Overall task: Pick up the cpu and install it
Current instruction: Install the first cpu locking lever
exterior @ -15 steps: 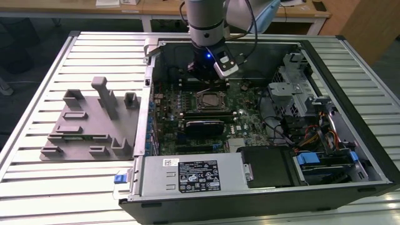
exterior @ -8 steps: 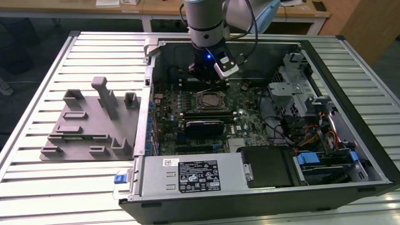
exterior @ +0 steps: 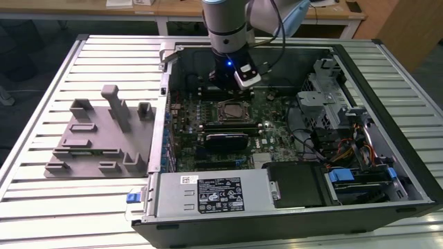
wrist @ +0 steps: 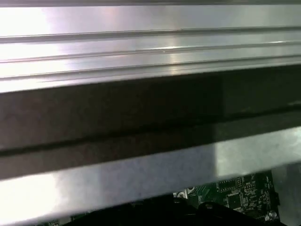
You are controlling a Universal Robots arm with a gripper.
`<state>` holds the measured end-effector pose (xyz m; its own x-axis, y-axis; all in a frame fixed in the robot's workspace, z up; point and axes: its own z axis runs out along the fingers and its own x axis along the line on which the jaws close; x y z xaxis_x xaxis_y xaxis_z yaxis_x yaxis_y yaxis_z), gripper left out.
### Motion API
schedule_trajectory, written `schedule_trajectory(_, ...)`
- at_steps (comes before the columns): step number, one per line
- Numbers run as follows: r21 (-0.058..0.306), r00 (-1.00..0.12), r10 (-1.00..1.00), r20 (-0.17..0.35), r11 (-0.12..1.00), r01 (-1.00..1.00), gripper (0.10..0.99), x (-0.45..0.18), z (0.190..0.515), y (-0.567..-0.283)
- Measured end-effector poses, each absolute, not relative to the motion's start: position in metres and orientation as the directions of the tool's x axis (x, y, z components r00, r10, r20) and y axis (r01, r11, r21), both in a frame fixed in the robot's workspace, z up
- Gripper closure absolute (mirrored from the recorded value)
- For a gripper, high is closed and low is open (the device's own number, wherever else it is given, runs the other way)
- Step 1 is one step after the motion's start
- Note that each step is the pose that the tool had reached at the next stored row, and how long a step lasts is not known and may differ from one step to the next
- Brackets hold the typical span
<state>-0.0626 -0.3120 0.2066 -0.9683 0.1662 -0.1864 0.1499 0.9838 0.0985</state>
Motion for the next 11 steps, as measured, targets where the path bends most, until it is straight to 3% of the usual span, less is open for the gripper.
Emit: schedule_trajectory(11,0.099,-0.965,0.184,-0.187,0.981,0.168,0.98,-0.0637,0.2046,-0.302)
